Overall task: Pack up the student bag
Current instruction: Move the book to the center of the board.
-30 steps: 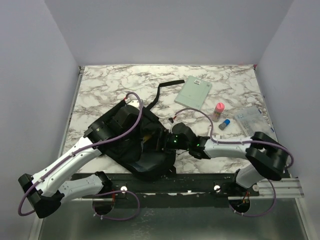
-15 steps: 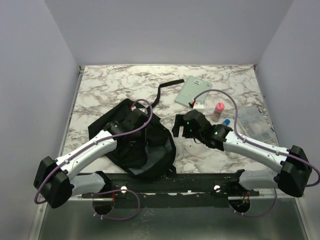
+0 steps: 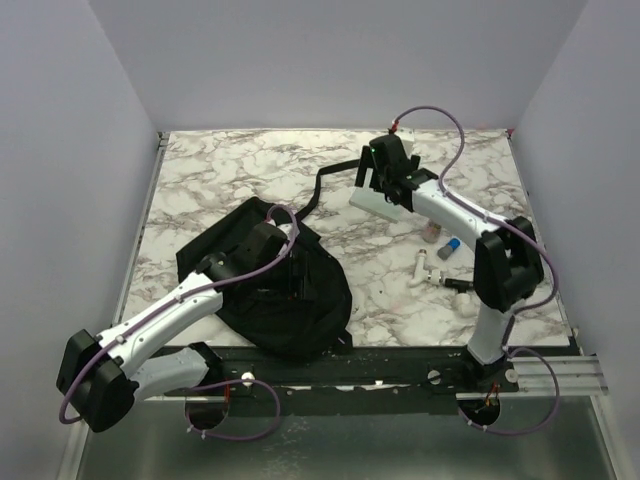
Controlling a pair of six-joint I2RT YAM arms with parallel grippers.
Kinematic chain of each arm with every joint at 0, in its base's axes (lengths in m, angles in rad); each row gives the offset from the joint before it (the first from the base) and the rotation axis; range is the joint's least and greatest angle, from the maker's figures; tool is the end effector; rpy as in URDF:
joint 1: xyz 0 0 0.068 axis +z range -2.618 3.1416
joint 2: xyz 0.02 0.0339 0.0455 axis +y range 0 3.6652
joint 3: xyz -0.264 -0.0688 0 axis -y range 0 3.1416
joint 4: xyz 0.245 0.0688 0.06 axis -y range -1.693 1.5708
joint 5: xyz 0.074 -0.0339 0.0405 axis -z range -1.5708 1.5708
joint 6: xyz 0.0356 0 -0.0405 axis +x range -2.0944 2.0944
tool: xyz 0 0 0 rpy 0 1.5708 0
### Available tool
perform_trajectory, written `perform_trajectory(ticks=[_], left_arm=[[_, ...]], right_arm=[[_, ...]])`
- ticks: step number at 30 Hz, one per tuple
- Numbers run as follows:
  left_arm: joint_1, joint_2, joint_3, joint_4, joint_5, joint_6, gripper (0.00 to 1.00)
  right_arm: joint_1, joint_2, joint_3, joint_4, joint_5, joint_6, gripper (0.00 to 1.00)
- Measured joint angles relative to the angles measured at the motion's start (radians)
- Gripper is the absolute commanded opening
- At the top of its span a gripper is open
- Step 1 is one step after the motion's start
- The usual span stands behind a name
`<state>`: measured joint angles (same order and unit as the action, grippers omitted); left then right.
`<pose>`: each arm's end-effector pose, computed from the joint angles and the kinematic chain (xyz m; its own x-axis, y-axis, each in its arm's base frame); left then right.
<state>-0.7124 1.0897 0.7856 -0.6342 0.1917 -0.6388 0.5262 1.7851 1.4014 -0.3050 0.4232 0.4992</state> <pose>0.1575 -0.1450 0.2435 -0.9234 0.0242 -0.3830 0.2196 0.8517 -0.4758 0.3601 0.1923 0.2677 -0.5705 0.1734 -0.8028 0.1018 0.9848 0.1405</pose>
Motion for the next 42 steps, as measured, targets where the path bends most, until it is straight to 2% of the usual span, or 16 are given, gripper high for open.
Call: perform_trajectory(ticks=[7,14,19,25,28,33,35,39,42], left_arm=[[0.004,-0.063,0.000,0.015,0.113,0.001,0.93],[0.004,-0.161,0.002,0.028,0.160,0.015,0.95],[0.004,-0.198,0.002,0.048,0.172,0.011,0.96],[0.004,-0.225,0.002,0.058,0.190,0.007,0.96],[0.004,-0.230,0.002,0.058,0.194,0.005,0.96],[0.004,-0.232,0.002,0.060,0.195,-0.008,0.97],[0.004,-0.234,0.002,0.060,0.195,-0.008,0.97],[0.004,-0.234,0.003,0.058,0.194,-0.008,0.96],[0.005,-0.220,0.021,0.041,0.192,-0.002,0.97]], right_arm=[[-0.123,0.365,0.402,0.011,0.022,-0.062,1.00],[-0.189,0.647,0.741,-0.009,0.005,-0.136,1.00],[-0.227,0.753,0.850,-0.012,-0.024,-0.167,1.00],[-0.288,0.832,0.922,-0.031,-0.130,-0.136,1.00],[-0.317,0.861,0.943,-0.043,-0.197,-0.119,0.99],[-0.341,0.844,0.908,-0.031,-0.296,-0.092,0.92],[-0.340,0.798,0.829,-0.007,-0.329,-0.079,0.90],[-0.336,0.645,0.566,-0.003,-0.412,-0.039,0.88],[-0.327,0.551,0.458,-0.007,-0.435,-0.024,0.87]])
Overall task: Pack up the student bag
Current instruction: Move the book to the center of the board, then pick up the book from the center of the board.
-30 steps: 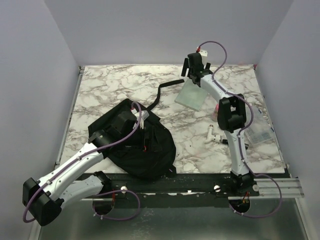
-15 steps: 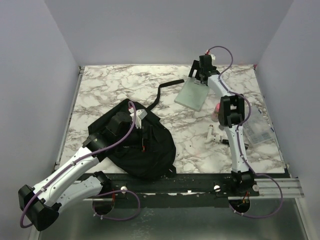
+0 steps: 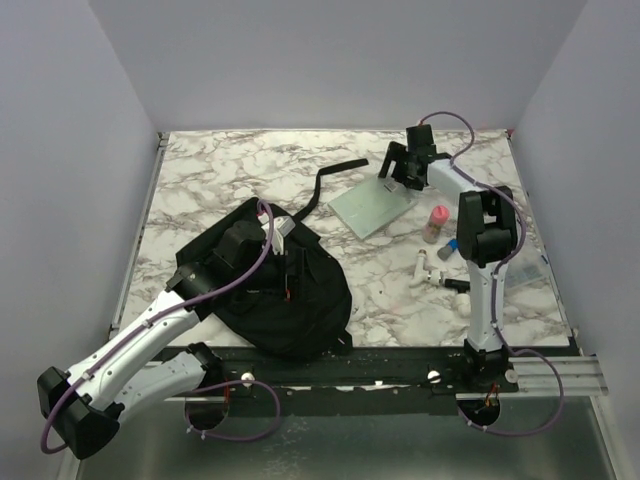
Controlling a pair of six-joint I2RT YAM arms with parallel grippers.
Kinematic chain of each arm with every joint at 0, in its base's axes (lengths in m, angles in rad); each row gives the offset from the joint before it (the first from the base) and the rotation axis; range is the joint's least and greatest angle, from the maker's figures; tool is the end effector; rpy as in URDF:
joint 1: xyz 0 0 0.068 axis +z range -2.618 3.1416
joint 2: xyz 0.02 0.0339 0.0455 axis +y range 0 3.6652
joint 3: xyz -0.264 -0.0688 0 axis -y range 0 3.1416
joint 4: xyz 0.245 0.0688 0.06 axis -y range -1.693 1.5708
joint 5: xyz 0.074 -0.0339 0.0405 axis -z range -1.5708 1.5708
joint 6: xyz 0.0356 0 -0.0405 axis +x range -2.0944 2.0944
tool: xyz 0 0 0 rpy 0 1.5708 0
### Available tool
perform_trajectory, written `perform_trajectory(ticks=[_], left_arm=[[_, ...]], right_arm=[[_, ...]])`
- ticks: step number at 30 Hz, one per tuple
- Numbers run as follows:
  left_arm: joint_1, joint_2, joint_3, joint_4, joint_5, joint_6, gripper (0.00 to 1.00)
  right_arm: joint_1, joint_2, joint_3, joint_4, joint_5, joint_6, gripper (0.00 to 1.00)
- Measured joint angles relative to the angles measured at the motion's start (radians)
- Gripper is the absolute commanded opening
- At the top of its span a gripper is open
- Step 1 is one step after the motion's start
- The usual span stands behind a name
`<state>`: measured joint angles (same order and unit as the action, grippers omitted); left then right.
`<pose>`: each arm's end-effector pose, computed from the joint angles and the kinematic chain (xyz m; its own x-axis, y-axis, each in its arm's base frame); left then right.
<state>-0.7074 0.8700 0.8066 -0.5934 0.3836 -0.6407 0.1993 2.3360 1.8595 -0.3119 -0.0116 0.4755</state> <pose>0.1303 -0.1289 0.2943 -0.8669 0.0119 -0.4983 0.3863 0.6478 -0.6566 0.5149 0.1044 0.1671 -0.7124 0.3231 -0.6230 0.1351 0.9342 0.3300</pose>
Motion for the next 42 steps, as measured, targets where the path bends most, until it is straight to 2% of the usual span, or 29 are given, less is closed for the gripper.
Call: perform_trajectory(ticks=[11,20,24,28,31,37,42], left_arm=[[0.005,0.096,0.097,-0.048,-0.019,0.032,0.96],[0.005,0.118,0.115,-0.053,-0.018,0.031,0.96],[0.005,0.119,0.115,-0.053,-0.018,0.023,0.96],[0.006,0.130,0.122,-0.050,-0.018,-0.013,0.95],[0.015,0.170,0.164,-0.046,-0.016,-0.070,0.97],[0.084,0.385,0.247,0.039,0.032,-0.280,0.97],[0.102,0.572,0.301,0.070,-0.003,-0.468,0.94]], right_arm=[[0.089,-0.340,-0.468,-0.003,-0.150,0.069,0.84],[0.169,-0.508,-0.701,0.086,-0.262,0.176,0.84],[0.172,-0.613,-0.784,0.115,-0.285,0.207,0.87],[0.172,-0.645,-0.773,0.115,-0.245,0.189,0.91],[0.172,-0.607,-0.681,0.072,-0.198,0.151,0.92],[0.165,-0.463,-0.452,0.040,-0.157,0.073,0.93],[0.138,-0.329,-0.298,0.004,-0.161,0.035,0.92]])
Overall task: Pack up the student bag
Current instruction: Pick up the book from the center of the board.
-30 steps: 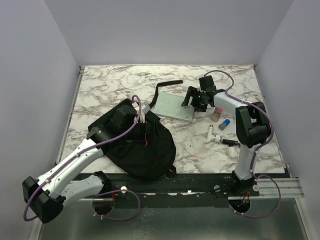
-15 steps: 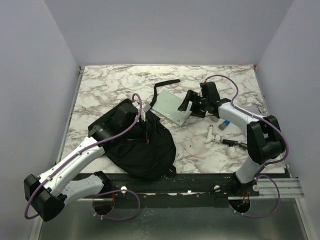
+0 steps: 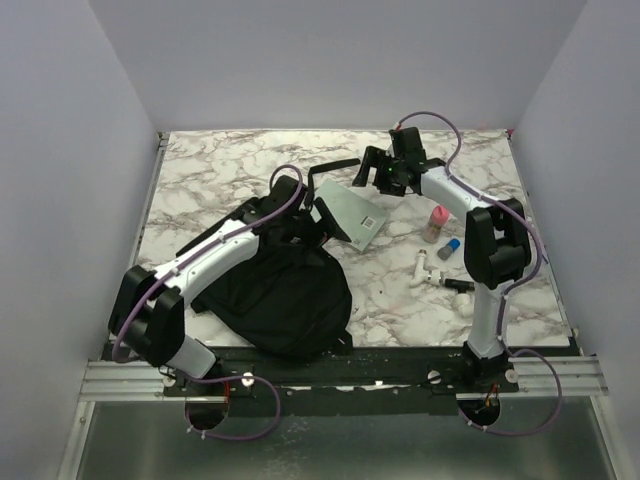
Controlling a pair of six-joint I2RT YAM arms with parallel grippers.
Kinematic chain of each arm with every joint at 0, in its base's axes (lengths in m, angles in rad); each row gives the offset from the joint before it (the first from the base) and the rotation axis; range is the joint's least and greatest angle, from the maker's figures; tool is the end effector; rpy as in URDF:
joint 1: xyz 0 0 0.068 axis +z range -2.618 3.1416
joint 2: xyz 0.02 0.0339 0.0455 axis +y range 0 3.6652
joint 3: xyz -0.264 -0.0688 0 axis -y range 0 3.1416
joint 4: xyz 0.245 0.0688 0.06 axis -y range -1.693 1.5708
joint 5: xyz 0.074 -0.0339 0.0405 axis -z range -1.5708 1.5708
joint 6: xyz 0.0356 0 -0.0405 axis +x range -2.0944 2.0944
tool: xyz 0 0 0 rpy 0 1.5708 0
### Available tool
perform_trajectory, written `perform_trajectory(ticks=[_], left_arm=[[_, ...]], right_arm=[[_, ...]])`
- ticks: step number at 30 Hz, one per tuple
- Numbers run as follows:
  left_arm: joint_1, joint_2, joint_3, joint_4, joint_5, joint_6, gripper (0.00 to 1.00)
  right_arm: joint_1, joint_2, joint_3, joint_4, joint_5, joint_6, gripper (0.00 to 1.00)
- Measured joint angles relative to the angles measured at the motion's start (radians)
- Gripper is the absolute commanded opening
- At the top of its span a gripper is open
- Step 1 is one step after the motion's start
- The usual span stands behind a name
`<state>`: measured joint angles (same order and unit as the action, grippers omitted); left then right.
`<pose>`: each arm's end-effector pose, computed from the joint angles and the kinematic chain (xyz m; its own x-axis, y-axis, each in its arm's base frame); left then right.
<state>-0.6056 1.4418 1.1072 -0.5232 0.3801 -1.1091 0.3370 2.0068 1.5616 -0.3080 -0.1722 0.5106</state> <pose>0.2450 -0.1857 0.2705 -0.9289 -0.3680 -0.0401 -0.2324 0.6641 -0.7106 0.4302 0.1572 0.2268 -0.7800 0.2369 -0.5792 -0.0717 0.8857 0.4588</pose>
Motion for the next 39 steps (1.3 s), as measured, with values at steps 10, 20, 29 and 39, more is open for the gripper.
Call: perform_trajectory(ticks=[10,20,29,39], left_arm=[[0.000,0.295,0.177,0.058,-0.203,-0.287,0.89],[-0.005,0.456,0.228,0.078,-0.359,-0.377,0.85],[-0.010,0.532,0.220,0.193,-0.412,-0.399,0.68],[-0.003,0.542,0.219,0.253,-0.415,-0.303,0.52]], right_arm=[[-0.057,0.153,0.151,-0.072,-0.085,-0.065,0.80],[-0.084,0.174,0.097,-0.066,-0.209,-0.048,0.77],[-0.084,0.174,0.056,-0.058,-0.226,-0.040,0.71],[-0.096,0.101,-0.104,0.058,-0.272,-0.029,0.67]])
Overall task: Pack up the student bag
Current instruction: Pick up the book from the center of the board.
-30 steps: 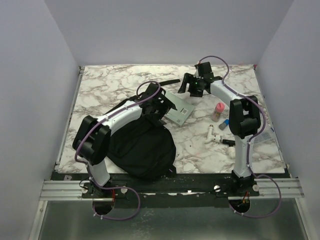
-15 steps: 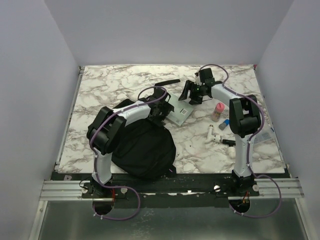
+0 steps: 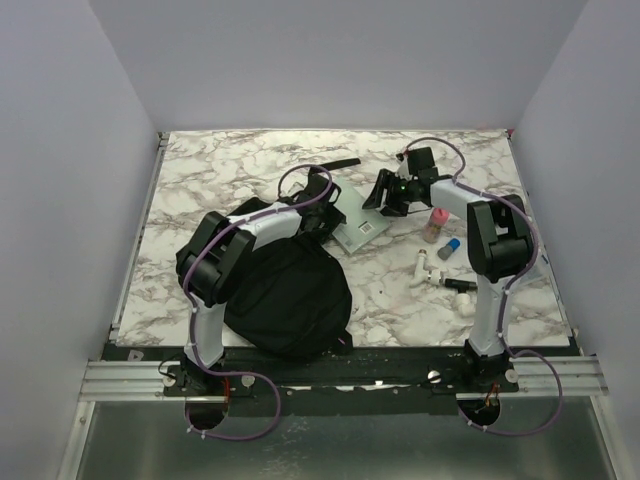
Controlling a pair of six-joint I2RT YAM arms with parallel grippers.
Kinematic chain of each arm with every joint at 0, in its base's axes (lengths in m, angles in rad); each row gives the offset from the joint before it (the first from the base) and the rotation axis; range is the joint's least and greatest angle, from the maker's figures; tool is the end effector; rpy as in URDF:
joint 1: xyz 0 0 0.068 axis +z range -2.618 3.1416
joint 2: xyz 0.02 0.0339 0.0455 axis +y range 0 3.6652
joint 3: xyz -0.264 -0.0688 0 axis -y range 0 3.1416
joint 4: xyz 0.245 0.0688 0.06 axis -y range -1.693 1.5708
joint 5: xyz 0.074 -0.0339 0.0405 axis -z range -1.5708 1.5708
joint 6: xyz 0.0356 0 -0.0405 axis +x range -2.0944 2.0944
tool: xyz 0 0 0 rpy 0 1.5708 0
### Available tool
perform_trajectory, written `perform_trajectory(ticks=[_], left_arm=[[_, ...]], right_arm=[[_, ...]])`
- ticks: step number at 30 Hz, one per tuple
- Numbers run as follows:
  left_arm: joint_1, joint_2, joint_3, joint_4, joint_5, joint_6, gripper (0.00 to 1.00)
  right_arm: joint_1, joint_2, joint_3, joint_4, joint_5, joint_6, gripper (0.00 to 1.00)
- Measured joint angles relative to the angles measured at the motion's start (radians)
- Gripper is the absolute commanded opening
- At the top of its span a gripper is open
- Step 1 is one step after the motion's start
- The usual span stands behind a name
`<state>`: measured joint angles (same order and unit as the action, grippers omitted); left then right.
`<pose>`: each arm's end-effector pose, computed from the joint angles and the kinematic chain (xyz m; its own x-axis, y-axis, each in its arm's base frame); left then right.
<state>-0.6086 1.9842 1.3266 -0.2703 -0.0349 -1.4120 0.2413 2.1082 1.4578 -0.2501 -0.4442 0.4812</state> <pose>0.3472 -0.2404 0.1653 -0.6511 -0.7491 -0.1224 -0.5608 0.5834 -0.5876 0.4356 0.1230 0.1565 -0.8944 0.2103 -0.3948 -0.0689 0.8073 0.5860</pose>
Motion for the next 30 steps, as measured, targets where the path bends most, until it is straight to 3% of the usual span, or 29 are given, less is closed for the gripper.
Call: perform_trajectory(ticks=[6,13,22,30], left_arm=[[-0.005,-0.027,0.000,-0.021,0.005,0.081,0.52],[-0.068,-0.184,-0.031,-0.050,0.008,0.137,0.54],[-0.132,-0.426,-0.277,-0.071,0.011,0.134,0.58],[-0.140,-0.589,-0.459,-0.066,0.023,0.097,0.77]], right_arm=[[-0.005,-0.109,-0.180,0.081,-0.015,0.001,0.67],[0.001,-0.249,-0.372,0.110,-0.017,0.026,0.67],[0.127,-0.346,-0.499,0.154,-0.008,0.055,0.67],[0.221,-0.381,-0.573,0.211,-0.006,0.113,0.68]])
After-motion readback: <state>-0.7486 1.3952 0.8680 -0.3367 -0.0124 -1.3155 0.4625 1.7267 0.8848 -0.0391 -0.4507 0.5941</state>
